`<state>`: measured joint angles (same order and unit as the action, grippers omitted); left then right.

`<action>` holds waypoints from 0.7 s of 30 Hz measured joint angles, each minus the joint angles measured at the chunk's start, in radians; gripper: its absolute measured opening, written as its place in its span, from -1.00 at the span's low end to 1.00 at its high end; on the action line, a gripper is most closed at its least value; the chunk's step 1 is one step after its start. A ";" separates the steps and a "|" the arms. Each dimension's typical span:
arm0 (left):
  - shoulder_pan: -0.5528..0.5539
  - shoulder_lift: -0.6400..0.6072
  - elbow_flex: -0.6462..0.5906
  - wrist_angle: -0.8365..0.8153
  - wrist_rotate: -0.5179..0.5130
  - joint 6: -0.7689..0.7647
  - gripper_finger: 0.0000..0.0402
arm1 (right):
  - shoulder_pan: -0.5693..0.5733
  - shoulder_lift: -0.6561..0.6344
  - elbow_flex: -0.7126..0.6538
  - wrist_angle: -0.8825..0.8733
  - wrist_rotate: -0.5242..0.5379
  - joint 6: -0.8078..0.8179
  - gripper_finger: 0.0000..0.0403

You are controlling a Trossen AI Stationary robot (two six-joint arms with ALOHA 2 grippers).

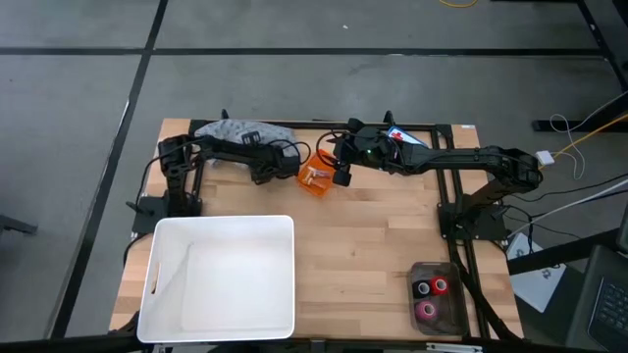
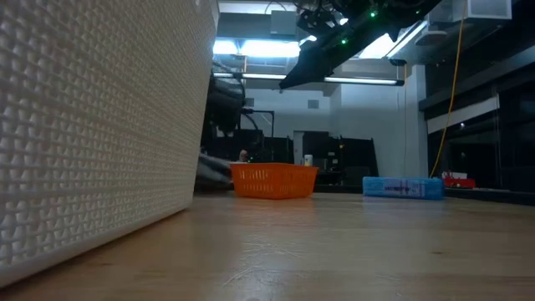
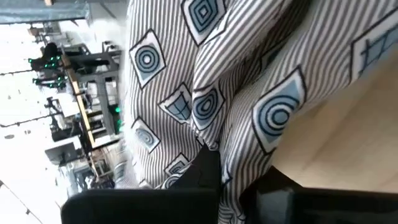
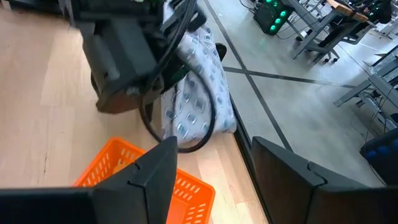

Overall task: Pick & place medical supplies in basket/bin
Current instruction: Put the gray patient gown into the white bin

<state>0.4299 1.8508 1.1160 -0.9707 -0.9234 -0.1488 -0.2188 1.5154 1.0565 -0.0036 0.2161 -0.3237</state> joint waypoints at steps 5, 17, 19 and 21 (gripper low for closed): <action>-0.009 -0.067 0.065 -0.152 -0.005 -0.087 -0.98 | 0.000 0.000 0.000 0.000 0.000 0.000 0.04; -0.076 -0.341 0.130 -0.607 -0.056 -0.381 -0.98 | 0.000 0.000 0.000 -0.005 0.000 0.000 0.04; -0.084 -0.386 0.131 -0.599 -0.042 -0.366 -0.98 | 0.000 0.000 0.000 -0.005 0.000 0.000 0.04; -0.089 -0.412 0.138 -0.605 -0.049 -0.363 -0.98 | 0.000 0.007 0.000 -0.005 0.000 0.000 0.04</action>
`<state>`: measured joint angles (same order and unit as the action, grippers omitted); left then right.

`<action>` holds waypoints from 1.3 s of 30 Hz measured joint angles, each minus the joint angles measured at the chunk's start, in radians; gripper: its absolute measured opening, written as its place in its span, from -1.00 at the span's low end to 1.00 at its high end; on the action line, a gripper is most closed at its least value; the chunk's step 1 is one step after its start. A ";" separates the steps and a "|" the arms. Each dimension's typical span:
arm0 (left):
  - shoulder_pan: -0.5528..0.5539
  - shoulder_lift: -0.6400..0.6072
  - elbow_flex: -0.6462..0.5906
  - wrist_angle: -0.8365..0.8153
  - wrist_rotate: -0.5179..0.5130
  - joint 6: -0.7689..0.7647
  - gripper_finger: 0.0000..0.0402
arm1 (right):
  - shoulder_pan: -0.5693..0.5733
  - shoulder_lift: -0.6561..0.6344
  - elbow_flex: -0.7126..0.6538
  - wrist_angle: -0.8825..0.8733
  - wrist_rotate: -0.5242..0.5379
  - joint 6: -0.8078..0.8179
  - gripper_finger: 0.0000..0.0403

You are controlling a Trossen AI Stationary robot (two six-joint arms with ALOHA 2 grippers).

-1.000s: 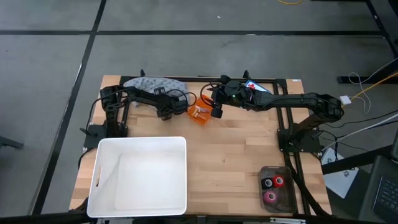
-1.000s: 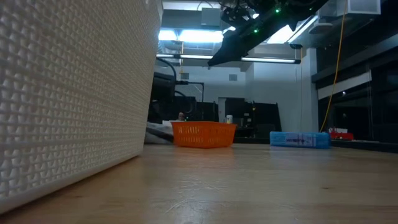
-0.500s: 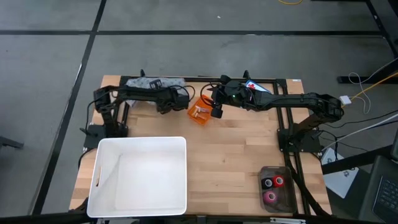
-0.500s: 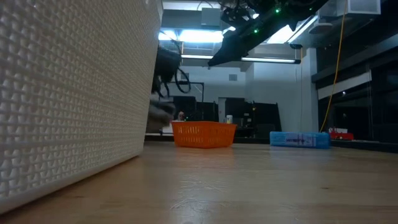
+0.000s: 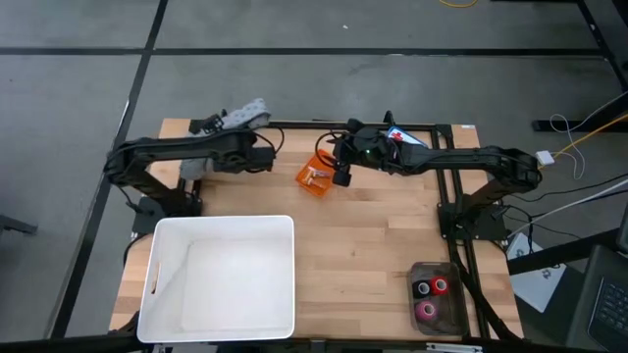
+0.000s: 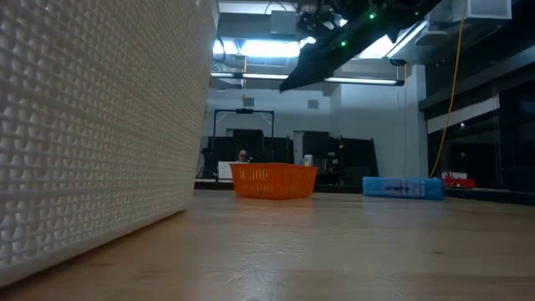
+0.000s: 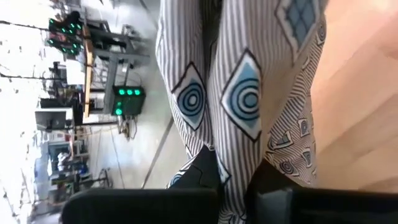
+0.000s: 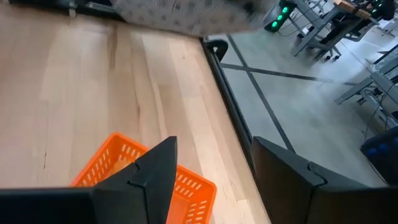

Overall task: Pick & place medical supplies in basket/bin
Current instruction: Put the gray patient gown into the white bin

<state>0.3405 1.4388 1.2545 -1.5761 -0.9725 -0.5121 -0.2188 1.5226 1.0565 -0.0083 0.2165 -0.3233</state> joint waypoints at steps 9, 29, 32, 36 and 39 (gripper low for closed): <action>0.027 -0.018 0.016 0.005 -0.107 0.104 -0.99 | -0.025 0.078 0.000 -0.004 0.004 -0.059 0.04; -0.102 -0.139 0.227 0.003 -0.158 0.244 -0.99 | -0.110 0.115 0.000 0.046 0.187 -0.126 0.04; -0.167 -0.165 0.319 0.004 -0.158 0.262 -0.99 | -0.113 0.115 0.000 0.046 0.186 -0.102 0.04; -0.262 -0.181 0.425 0.004 -0.157 0.299 -0.99 | -0.121 0.115 0.000 0.043 0.187 -0.054 0.04; -0.338 -0.181 0.488 0.003 -0.160 0.331 -0.99 | -0.124 0.115 0.000 0.032 0.187 -0.033 0.04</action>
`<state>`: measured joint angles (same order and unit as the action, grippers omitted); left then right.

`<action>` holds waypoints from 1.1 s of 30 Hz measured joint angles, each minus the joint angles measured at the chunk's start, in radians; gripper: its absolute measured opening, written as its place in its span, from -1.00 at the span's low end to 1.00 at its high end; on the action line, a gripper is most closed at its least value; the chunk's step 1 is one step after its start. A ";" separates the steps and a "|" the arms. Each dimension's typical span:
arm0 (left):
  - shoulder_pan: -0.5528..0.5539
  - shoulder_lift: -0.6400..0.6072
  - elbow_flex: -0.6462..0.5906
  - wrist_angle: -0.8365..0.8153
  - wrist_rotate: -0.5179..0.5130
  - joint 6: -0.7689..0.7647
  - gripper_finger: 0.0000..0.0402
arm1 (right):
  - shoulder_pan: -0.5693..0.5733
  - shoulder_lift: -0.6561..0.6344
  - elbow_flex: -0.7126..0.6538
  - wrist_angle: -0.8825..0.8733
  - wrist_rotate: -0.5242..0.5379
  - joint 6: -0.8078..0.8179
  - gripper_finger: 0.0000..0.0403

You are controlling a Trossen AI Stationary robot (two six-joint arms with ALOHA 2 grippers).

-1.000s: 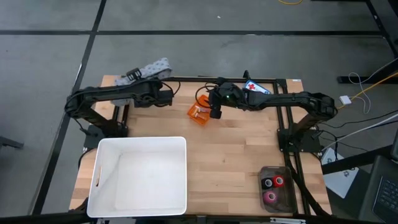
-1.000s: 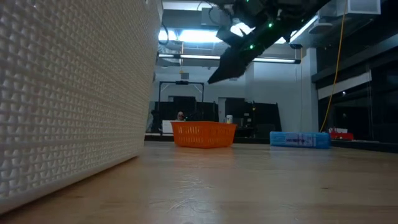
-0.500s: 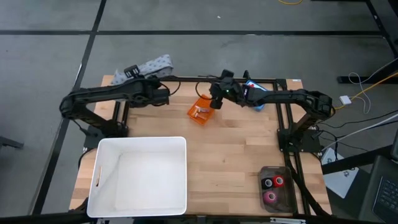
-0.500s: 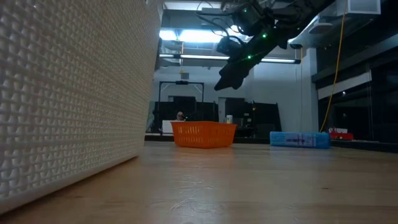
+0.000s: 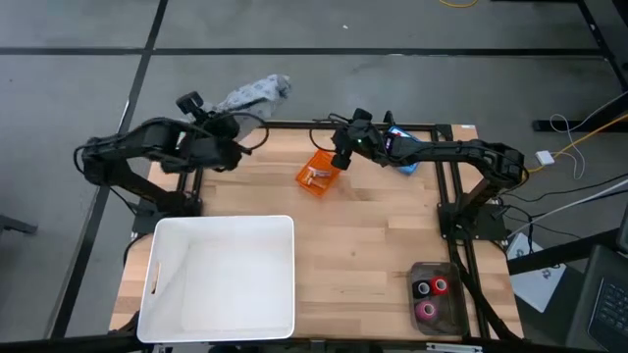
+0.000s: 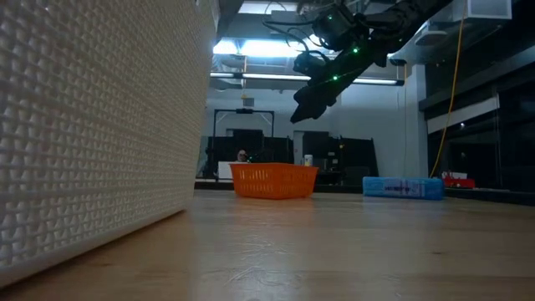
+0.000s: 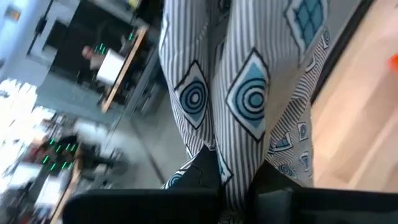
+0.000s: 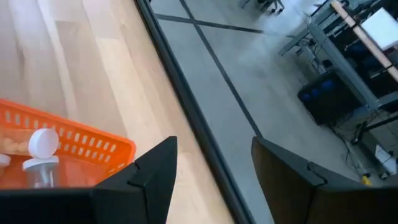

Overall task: Pick & place medical supplies in basket/bin
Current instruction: Put the gray patient gown into the white bin

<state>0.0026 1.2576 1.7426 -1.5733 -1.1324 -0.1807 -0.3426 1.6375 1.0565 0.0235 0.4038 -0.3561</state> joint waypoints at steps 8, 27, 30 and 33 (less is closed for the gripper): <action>-0.192 0.001 0.153 0.001 -0.005 0.064 -0.99 | -0.015 0.000 0.000 -0.012 0.000 0.091 0.04; -0.715 0.002 0.340 0.247 0.266 0.270 -0.99 | -0.030 0.000 0.000 -0.023 -0.003 0.318 0.04; -0.785 0.016 0.340 0.295 0.353 0.284 -0.99 | -0.030 0.000 0.000 -0.024 -0.002 0.341 0.04; -0.857 0.037 0.340 0.320 0.402 0.283 -0.99 | -0.030 0.000 0.000 -0.026 -0.002 0.354 0.04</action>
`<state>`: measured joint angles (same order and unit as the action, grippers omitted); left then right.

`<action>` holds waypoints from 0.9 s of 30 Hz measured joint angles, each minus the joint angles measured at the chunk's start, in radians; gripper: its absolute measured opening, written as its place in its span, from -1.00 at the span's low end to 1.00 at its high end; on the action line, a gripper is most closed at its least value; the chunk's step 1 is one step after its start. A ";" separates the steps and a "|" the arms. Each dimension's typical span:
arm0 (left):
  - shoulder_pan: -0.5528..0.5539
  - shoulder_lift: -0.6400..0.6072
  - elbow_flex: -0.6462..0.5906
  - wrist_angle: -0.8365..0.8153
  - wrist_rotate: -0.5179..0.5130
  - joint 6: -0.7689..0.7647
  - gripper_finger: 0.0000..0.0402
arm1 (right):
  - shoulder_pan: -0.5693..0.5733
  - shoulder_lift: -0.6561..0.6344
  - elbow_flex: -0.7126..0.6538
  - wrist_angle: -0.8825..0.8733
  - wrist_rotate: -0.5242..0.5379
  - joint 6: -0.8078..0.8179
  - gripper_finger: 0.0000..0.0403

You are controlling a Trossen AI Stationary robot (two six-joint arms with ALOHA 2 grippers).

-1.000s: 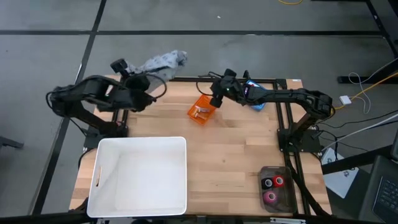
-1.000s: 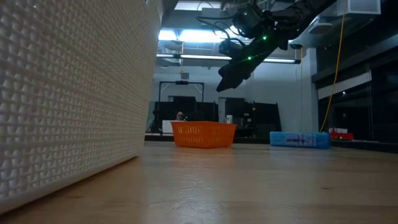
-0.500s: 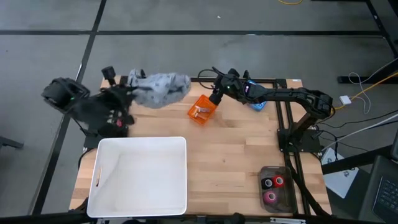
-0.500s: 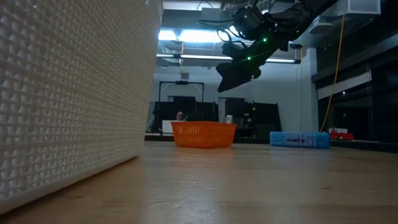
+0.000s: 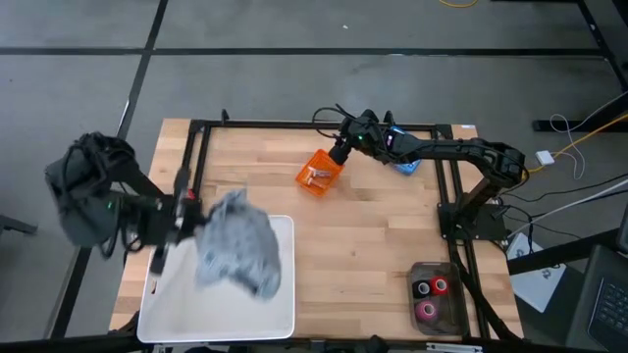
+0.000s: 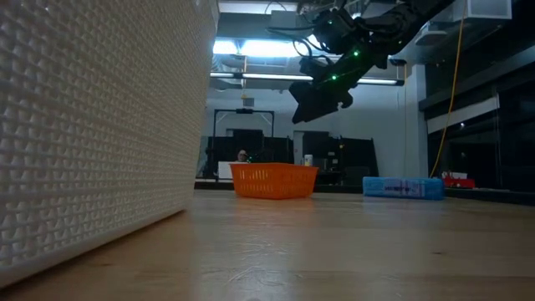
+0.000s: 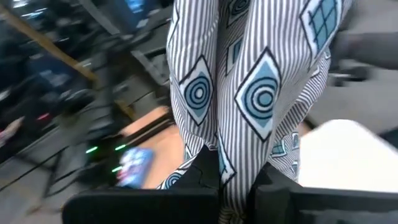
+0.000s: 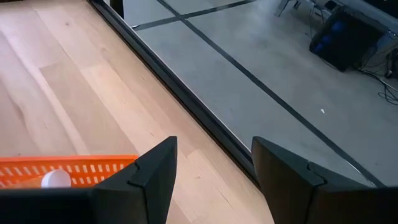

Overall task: Pick & place medical supplies in basket/bin
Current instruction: Put the gray patient gown into the white bin

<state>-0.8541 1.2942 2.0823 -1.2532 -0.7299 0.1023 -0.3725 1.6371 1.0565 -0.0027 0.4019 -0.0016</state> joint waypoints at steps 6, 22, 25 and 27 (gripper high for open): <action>-0.126 0.053 0.000 -0.016 0.021 -0.107 -0.99 | 0.000 0.000 0.000 -0.006 0.002 0.005 0.04; -0.082 0.102 -0.092 -0.314 0.183 -0.648 -0.99 | 0.000 0.000 0.000 -0.022 0.001 0.001 0.04; -0.049 0.078 -0.161 -0.317 0.249 -0.717 -0.99 | 0.000 0.000 0.000 -0.023 0.001 -0.006 0.04; -0.031 0.061 -0.216 -0.318 0.296 -0.763 -0.99 | 0.000 0.000 0.000 -0.023 0.001 -0.006 0.04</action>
<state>-0.8851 1.3549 1.8663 -1.5716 -0.4340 -0.6612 -0.3725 1.6367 1.0565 -0.0252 0.4032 -0.0075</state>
